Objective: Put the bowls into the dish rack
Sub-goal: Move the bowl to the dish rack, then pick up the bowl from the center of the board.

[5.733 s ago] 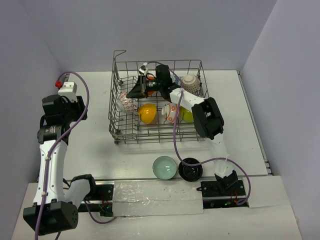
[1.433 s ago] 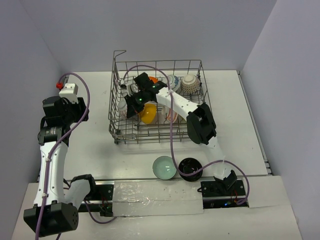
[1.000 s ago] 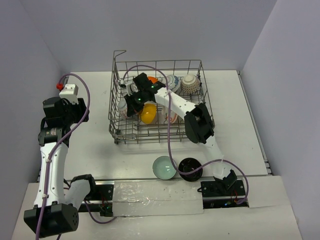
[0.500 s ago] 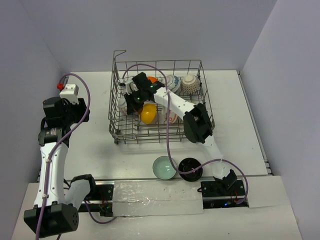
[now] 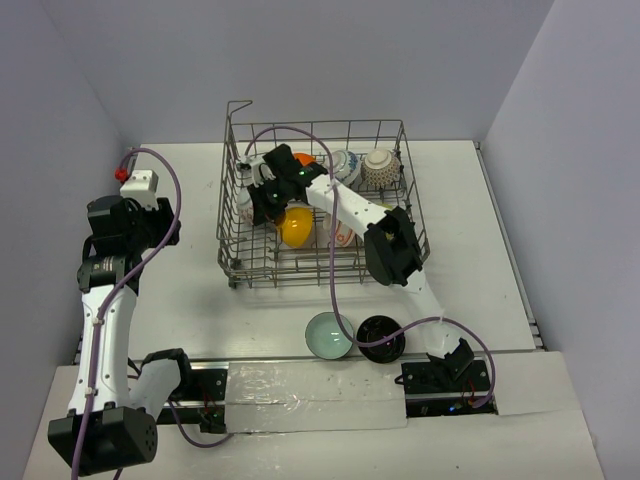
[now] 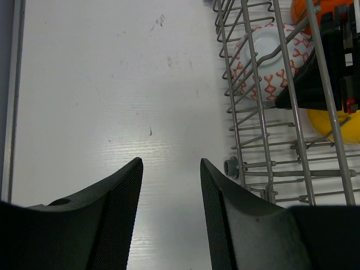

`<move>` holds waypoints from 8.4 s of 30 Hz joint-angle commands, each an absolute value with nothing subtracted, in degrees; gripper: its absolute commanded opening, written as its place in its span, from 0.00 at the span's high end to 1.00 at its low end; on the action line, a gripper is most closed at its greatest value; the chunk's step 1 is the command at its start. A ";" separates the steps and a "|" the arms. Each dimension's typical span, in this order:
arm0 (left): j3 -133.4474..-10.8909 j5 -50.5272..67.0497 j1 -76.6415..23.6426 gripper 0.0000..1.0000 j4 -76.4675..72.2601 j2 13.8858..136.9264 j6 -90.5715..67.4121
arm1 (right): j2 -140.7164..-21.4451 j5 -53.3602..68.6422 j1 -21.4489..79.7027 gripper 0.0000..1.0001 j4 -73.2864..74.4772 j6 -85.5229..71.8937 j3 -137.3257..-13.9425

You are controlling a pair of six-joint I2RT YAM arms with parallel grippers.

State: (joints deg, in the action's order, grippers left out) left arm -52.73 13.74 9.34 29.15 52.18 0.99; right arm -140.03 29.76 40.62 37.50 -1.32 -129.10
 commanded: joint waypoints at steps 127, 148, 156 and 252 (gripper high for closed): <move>-51.24 16.87 13.09 0.10 26.46 47.64 0.53 | -129.20 15.82 36.30 0.65 30.41 -0.70 -128.23; -50.71 16.61 13.27 0.10 26.37 45.53 1.14 | -101.89 9.85 43.59 0.63 27.78 9.83 -110.40; -51.86 18.02 13.27 0.10 27.25 45.70 1.23 | -84.50 8.70 43.59 0.59 27.78 15.81 -94.85; -49.48 17.58 15.64 0.06 26.89 43.95 1.85 | -80.86 25.40 68.20 0.59 52.65 39.37 -59.24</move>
State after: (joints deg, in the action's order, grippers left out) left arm -49.71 16.05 15.29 28.32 44.34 2.15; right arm -81.14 23.81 67.70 51.48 39.86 -58.74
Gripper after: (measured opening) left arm 0.939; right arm 0.408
